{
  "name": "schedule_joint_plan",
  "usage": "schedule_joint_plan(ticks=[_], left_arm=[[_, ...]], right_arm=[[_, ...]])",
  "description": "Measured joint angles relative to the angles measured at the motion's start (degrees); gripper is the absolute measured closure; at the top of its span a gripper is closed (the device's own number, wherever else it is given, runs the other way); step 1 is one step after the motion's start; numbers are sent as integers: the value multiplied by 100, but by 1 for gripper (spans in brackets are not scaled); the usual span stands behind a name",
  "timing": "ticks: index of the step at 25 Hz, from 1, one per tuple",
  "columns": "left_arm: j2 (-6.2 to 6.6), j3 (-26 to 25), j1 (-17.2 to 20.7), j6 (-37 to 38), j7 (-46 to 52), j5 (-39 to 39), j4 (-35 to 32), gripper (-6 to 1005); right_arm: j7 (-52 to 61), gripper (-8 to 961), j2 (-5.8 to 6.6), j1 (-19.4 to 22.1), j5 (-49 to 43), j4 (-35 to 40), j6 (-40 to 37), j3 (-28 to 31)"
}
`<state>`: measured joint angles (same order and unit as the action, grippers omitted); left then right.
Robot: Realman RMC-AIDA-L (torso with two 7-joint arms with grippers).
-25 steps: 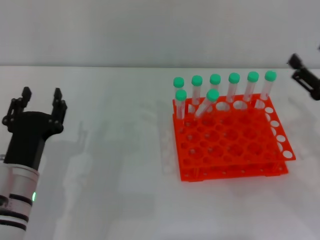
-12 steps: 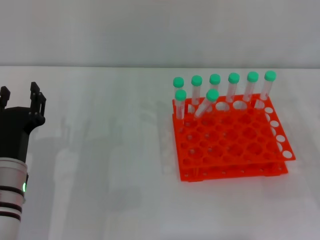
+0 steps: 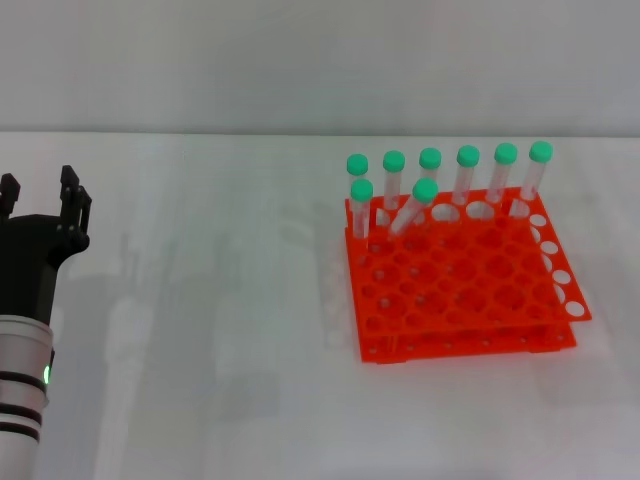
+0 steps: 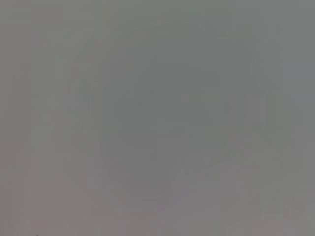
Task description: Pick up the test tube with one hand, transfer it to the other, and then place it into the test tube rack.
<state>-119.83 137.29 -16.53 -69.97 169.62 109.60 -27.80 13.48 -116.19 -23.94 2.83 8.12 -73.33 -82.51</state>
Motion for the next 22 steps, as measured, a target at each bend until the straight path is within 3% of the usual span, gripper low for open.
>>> schedule_joint_plan(ticks=[22], left_arm=[[13,0,-24,20,1,23,45,362]], right_arm=[[0,108,0,0,-11,-5,-37,-90]])
